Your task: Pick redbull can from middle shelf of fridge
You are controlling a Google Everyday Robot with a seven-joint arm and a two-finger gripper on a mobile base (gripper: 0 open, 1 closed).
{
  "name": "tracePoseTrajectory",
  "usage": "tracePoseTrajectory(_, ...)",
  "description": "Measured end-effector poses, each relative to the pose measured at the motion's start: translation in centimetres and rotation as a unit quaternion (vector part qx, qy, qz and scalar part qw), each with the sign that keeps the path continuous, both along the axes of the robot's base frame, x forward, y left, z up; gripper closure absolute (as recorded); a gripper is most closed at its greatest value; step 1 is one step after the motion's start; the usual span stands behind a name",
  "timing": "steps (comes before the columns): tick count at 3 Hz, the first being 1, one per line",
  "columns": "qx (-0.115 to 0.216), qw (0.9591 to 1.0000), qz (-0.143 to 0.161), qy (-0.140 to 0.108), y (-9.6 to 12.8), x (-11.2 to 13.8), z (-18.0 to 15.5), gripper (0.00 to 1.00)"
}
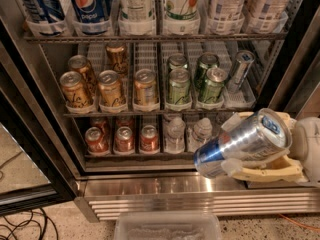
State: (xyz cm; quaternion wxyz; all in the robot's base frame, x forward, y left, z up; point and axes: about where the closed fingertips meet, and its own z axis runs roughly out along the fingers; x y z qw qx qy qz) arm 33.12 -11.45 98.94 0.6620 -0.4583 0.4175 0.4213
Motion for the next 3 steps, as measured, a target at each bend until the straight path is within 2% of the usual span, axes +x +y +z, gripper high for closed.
tracePoseTrajectory(2,0.002,0.9986,0.046,0.026,3.3,3.6,0.2,1.0)
tracePoseTrajectory(3,0.002,0.9986,0.046,0.026,3.3,3.6,0.2,1.0)
